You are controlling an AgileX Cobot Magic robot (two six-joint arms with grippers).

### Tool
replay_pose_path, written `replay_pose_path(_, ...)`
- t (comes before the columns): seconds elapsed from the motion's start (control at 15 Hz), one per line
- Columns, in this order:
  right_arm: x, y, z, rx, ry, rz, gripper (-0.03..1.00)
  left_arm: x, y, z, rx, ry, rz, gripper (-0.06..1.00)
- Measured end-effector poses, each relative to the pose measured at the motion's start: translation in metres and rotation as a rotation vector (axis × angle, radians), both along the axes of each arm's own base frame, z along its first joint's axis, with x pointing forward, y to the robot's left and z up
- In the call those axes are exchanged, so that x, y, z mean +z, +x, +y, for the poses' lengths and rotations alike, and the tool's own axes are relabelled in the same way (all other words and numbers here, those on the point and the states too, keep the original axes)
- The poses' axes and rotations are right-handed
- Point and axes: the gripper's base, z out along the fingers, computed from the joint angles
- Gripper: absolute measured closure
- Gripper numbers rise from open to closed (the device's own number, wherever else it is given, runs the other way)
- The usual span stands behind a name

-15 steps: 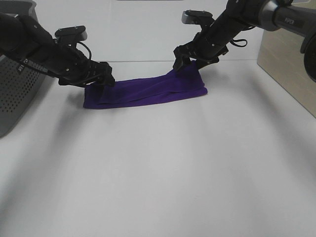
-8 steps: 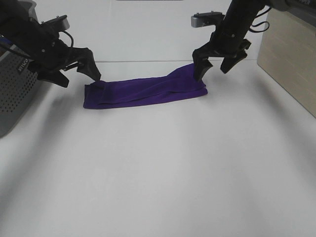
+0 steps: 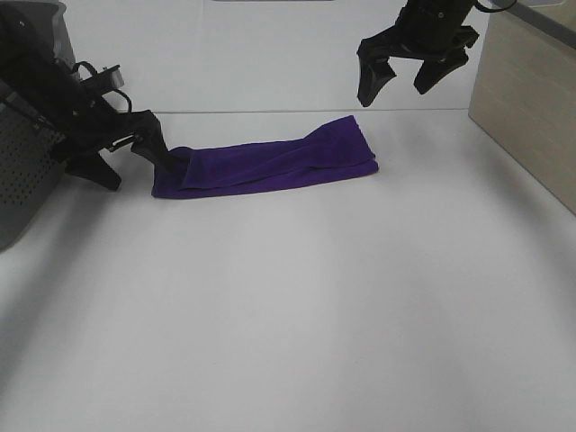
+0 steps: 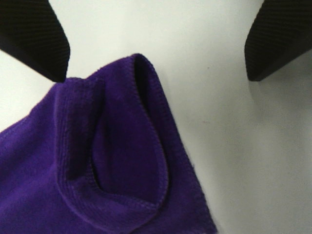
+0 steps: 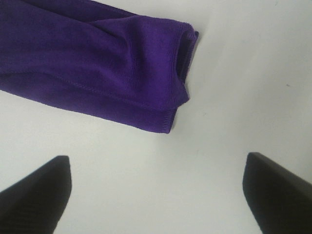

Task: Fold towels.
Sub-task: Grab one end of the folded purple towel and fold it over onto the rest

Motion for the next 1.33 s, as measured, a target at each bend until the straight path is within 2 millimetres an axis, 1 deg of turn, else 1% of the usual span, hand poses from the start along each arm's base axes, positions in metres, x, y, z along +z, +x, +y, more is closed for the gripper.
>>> replay_pose_path(0.07, 0.001, 0.000, 0.000, 0.000, 0.000, 0.000, 0.05, -0.005, 0.002, 0.001, -0.001, -0.005, 0.010, 0.05)
replay_pose_path(0.2, 0.001, 0.000, 0.000, -0.001, 0.000, 0.000, 0.05, -0.008, 0.008, 0.001, 0.010, -0.028, 0.003, 0.05)
replay_pose_path(0.33, 0.001, 0.000, 0.000, -0.001, -0.002, 0.000, 0.05, -0.013, 0.012, -0.006, 0.034, -0.096, 0.014, 0.05)
replay_pose_path(0.47, 0.001, 0.000, 0.000, -0.002, -0.001, 0.000, 0.05, -0.015, 0.013, -0.025, 0.006, -0.112, 0.009, 0.06)
replay_pose_path(0.6, 0.001, 0.000, 0.000, -0.006, 0.000, 0.001, 0.05, -0.017, 0.015, -0.056, -0.035, -0.125, -0.008, 0.06)
replay_pose_path(0.67, 0.001, 0.000, 0.000, -0.006, 0.000, 0.001, 0.05, -0.017, 0.016, -0.067, -0.034, -0.128, -0.016, 0.07)
replay_pose_path(0.73, 0.001, 0.000, 0.000, -0.007, 0.000, 0.002, 0.05, -0.016, 0.017, -0.072, -0.032, -0.128, -0.020, 0.09)
replay_pose_path(0.8, 0.001, 0.000, 0.000, -0.007, 0.000, 0.002, 0.05, -0.016, 0.019, -0.076, -0.022, -0.122, -0.024, 0.15)
replay_pose_path(0.87, 0.001, 0.000, 0.000, -0.008, 0.001, 0.002, 0.05, -0.018, 0.020, -0.076, -0.012, -0.108, -0.022, 0.26)
replay_pose_path(0.93, 0.001, 0.000, 0.000, -0.008, 0.001, 0.002, 0.05, -0.020, 0.021, -0.075, -0.011, -0.092, -0.021, 0.40)
replay_pose_path(1.0, 0.001, 0.000, 0.000, -0.009, 0.001, 0.002, 0.05, -0.023, 0.021, -0.072, -0.011, -0.075, -0.019, 0.57)
replay_pose_path(1.07, 0.001, 0.000, 0.000, -0.009, 0.001, 0.003, 0.05, -0.025, 0.021, -0.071, -0.022, -0.063, -0.022, 0.79)
replay_pose_path(1.13, 0.001, 0.000, 0.000, -0.009, 0.001, 0.003, 0.05, -0.025, 0.021, -0.071, -0.034, -0.058, -0.029, 0.90)
replay_pose_path(1.2, 0.001, 0.000, 0.000, -0.010, 0.001, 0.003, 0.05, -0.025, 0.021, -0.071, -0.042, -0.055, -0.032, 0.91)
replay_pose_path(1.33, 0.001, 0.000, 0.000, -0.028, 0.006, 0.008, 0.05, -0.025, 0.020, -0.070, -0.062, -0.034, -0.028, 0.92)
